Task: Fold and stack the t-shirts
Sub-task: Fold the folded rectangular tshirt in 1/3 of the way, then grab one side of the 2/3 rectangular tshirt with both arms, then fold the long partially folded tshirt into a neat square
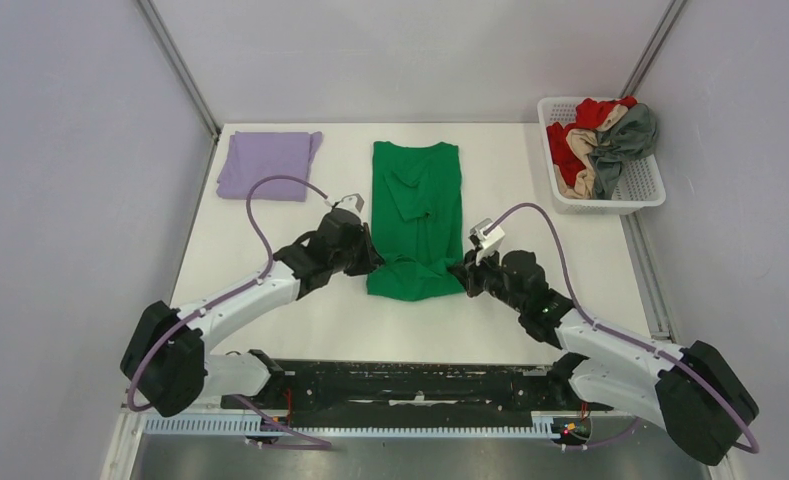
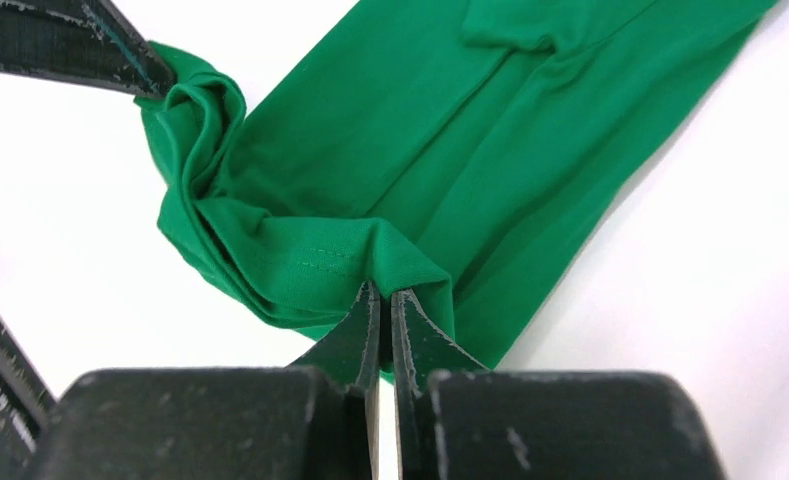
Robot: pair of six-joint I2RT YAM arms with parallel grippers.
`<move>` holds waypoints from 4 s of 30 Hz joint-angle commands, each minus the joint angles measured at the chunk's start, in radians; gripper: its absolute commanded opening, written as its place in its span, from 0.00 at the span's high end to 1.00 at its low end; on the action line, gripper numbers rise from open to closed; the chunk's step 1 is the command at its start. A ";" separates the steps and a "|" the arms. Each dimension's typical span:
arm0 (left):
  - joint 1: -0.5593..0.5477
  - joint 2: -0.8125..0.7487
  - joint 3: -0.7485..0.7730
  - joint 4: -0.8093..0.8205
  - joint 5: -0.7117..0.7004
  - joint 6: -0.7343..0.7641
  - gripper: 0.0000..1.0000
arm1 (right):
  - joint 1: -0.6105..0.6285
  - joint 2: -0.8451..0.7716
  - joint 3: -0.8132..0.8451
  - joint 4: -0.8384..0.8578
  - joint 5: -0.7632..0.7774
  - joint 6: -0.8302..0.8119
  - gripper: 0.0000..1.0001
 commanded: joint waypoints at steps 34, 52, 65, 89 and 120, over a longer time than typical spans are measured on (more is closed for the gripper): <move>0.181 0.572 0.424 0.160 -0.143 0.171 0.54 | -0.204 0.682 0.393 0.299 0.154 0.037 0.60; 0.169 0.079 -0.027 0.123 0.019 0.047 0.00 | -0.203 0.279 0.084 0.111 0.099 0.169 0.02; 0.163 0.098 -0.191 0.286 0.125 -0.064 0.06 | -0.203 0.069 -0.095 0.108 -0.001 0.174 0.02; 0.161 0.362 -0.143 0.352 0.111 -0.110 0.79 | -0.203 0.251 -0.091 0.245 -0.050 0.185 0.06; -0.090 -0.318 -0.326 -0.098 -0.045 -0.249 0.98 | 0.075 -0.142 -0.223 0.080 -0.262 0.230 1.00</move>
